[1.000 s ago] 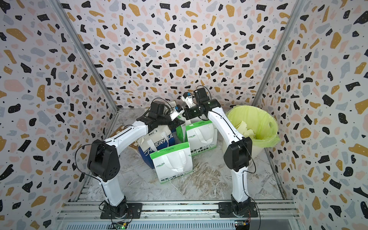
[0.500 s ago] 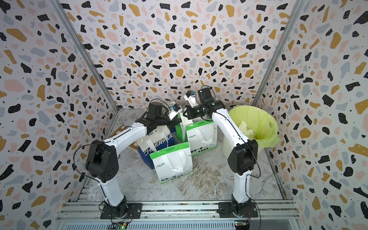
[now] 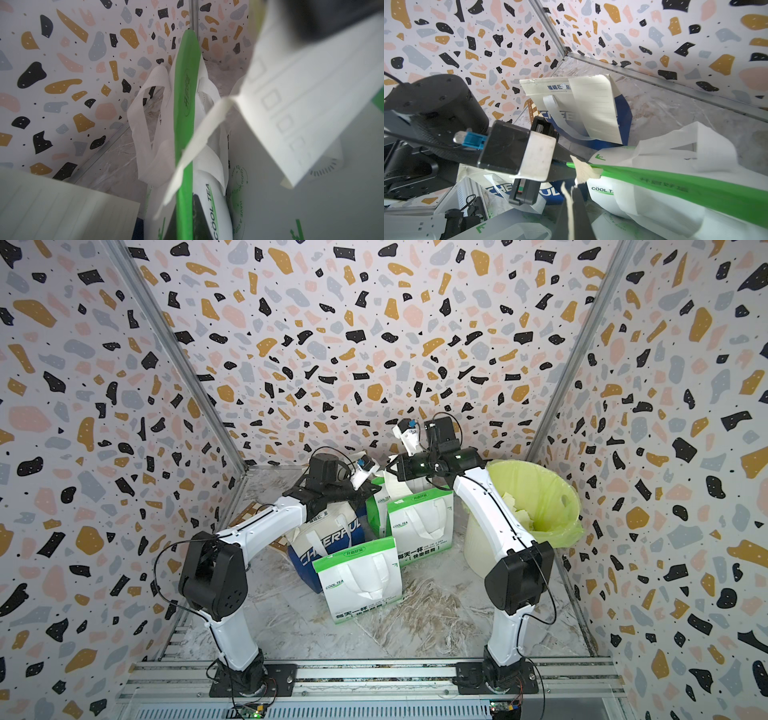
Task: Shred takeout receipts and throw away
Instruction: Tear off the takeout receipt from the takeout bag, then shred the takeout receipt.
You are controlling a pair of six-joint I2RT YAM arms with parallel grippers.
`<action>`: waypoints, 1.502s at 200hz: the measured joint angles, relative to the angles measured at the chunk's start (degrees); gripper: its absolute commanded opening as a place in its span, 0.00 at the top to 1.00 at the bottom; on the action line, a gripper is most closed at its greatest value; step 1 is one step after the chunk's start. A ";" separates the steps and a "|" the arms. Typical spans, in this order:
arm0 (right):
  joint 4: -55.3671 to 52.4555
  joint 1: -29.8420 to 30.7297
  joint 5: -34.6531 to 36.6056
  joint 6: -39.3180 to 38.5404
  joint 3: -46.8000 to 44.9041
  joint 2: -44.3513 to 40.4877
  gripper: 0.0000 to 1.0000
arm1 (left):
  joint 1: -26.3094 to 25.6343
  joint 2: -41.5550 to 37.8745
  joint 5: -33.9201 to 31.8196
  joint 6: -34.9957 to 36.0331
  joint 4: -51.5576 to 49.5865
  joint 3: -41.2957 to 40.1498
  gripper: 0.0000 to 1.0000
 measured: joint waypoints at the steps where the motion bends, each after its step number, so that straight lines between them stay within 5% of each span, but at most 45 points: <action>1: 0.02 -0.07 0.02 0.04 -0.07 -0.09 1.00 | 0.00 0.00 -0.02 -0.02 0.00 0.00 0.94; 79: 1.73 -1.38 0.83 0.59 -4.13 -3.10 1.00 | 0.00 0.00 -0.26 -1.62 0.37 -0.13 0.97; 114: 1.53 -1.33 2.49 0.57 -4.20 -3.65 1.00 | 0.00 -0.04 -0.81 -2.10 0.87 -0.13 0.53; 138: 1.49 -1.36 4.11 0.57 -4.20 -5.25 1.00 | 0.00 -1.36 -2.03 -2.54 2.10 -1.70 0.42; 193: 1.40 -2.08 4.35 0.26 -4.15 -13.62 1.00 | 0.00 -10.21 -2.49 -1.79 1.86 -3.76 0.38; 247: 4.52 -2.32 -2.67 0.76 -10.16 -23.63 1.00 | -0.50 -19.87 5.29 -4.35 1.73 -3.74 0.32; 300: 7.67 0.66 -8.79 3.17 -18.38 -27.96 1.00 | -8.20 -23.87 8.81 -7.45 1.07 -2.75 0.29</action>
